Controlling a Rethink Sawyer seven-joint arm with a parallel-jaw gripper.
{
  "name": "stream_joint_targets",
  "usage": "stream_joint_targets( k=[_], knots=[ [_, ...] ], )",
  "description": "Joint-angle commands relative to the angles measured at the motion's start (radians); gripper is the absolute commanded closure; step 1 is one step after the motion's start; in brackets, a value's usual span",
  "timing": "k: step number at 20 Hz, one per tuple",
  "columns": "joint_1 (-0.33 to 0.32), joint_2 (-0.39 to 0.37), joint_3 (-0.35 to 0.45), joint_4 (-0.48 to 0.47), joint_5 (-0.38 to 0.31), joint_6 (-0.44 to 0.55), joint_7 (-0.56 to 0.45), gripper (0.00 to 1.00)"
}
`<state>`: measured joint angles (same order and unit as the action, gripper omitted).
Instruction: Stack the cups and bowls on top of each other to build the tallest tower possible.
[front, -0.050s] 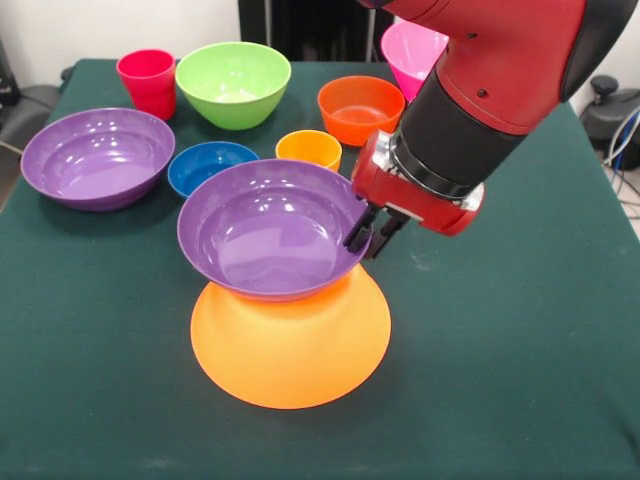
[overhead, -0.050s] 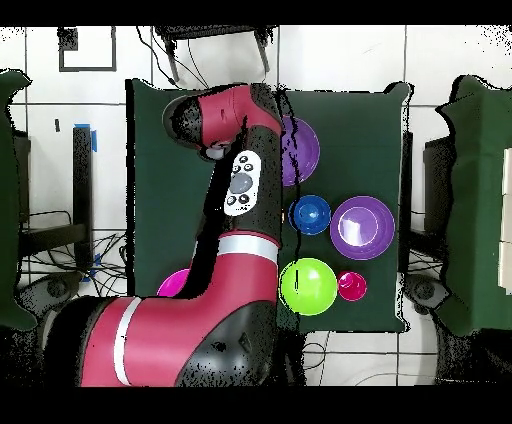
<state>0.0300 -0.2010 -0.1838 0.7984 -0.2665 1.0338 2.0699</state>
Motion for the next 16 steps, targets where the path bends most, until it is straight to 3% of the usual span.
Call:
stream_joint_targets(
  k=[1,8,16],
  knots=[
    [0.013,0.029,0.140,0.037,-0.069,-0.035,-0.305,1.00],
    [0.016,0.037,0.154,0.002,-0.072,-0.020,-0.349,1.00],
    [0.004,0.040,0.182,-0.010,-0.066,-0.075,-0.393,1.00]
  ],
)
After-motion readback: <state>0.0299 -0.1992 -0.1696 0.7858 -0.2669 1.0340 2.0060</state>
